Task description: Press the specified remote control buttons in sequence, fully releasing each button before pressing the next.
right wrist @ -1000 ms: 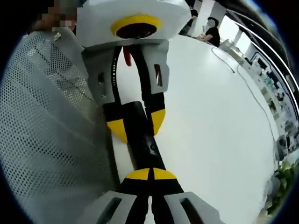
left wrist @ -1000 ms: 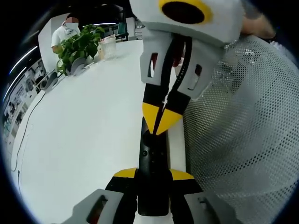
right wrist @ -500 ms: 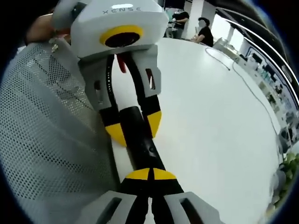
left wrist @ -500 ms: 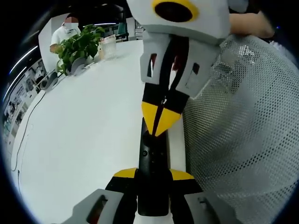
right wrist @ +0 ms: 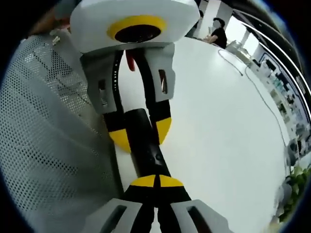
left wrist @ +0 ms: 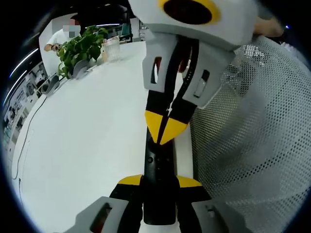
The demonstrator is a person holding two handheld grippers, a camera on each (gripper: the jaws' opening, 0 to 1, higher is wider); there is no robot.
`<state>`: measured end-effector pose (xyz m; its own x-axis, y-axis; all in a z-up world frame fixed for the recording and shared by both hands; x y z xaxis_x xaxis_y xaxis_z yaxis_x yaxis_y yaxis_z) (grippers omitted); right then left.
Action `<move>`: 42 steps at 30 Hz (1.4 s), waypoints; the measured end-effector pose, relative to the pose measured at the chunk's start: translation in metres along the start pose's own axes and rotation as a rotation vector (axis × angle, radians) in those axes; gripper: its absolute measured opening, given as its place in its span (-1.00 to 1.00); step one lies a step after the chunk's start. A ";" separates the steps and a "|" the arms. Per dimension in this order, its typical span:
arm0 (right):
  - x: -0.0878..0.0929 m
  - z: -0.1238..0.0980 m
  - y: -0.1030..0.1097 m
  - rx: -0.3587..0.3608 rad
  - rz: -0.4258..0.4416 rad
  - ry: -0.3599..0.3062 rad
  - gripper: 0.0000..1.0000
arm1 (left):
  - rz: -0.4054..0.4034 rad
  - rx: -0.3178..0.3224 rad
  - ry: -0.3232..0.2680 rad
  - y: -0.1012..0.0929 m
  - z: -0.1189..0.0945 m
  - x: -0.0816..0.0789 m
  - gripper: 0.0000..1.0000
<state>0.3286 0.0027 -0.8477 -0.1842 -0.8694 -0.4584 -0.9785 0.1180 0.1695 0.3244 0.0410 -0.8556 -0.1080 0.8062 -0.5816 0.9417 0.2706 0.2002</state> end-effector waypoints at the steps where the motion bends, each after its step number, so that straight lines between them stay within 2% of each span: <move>1: 0.001 -0.001 0.000 0.000 -0.003 -0.016 -1.00 | -0.001 -0.001 0.000 0.000 0.000 0.000 -0.50; 4: 0.001 -0.002 0.001 -0.001 -0.012 -0.035 -1.00 | -0.006 -0.002 -0.001 0.000 0.000 0.000 -0.50; 8: -0.001 -0.001 0.001 -0.002 -0.013 -0.026 -1.00 | -0.008 -0.002 -0.001 0.000 0.000 0.000 -0.50; 11: -0.003 0.000 0.002 0.001 -0.046 -0.018 -1.00 | -0.007 -0.002 -0.002 0.000 0.000 0.000 -0.50; 21: -0.007 0.000 0.001 -0.015 -0.042 -0.045 -1.00 | -0.001 0.003 -0.001 0.001 0.000 0.000 -0.50; 25: -0.007 0.002 0.001 -0.015 -0.054 -0.036 -1.00 | -0.002 0.003 -0.002 0.001 0.001 0.000 -0.50; 32: -0.006 0.002 0.001 -0.020 -0.034 -0.048 -1.00 | -0.005 0.000 -0.002 0.000 0.001 0.000 -0.50; 39: -0.006 0.004 0.002 -0.005 -0.034 -0.028 -1.00 | 0.001 -0.002 0.005 -0.001 0.001 0.000 -0.50; 42: -0.006 0.004 0.001 -0.008 0.005 -0.035 -1.00 | 0.003 -0.001 0.004 -0.001 0.001 0.000 -0.50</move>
<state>0.3281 0.0095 -0.8481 -0.1927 -0.8513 -0.4881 -0.9767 0.1188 0.1786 0.3238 0.0404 -0.8565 -0.1069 0.8090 -0.5780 0.9415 0.2692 0.2026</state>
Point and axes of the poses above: the point that each gripper's makers call its tool centre point, and the gripper's own axes: z roughly forward along the fingers, y roughly to its left, x roughly out of its underside, the point moved 1 cm from there along -z, roughly backward along the fingers, and after that the axes turned 15 degrees about -x, right-handed, at the moved point
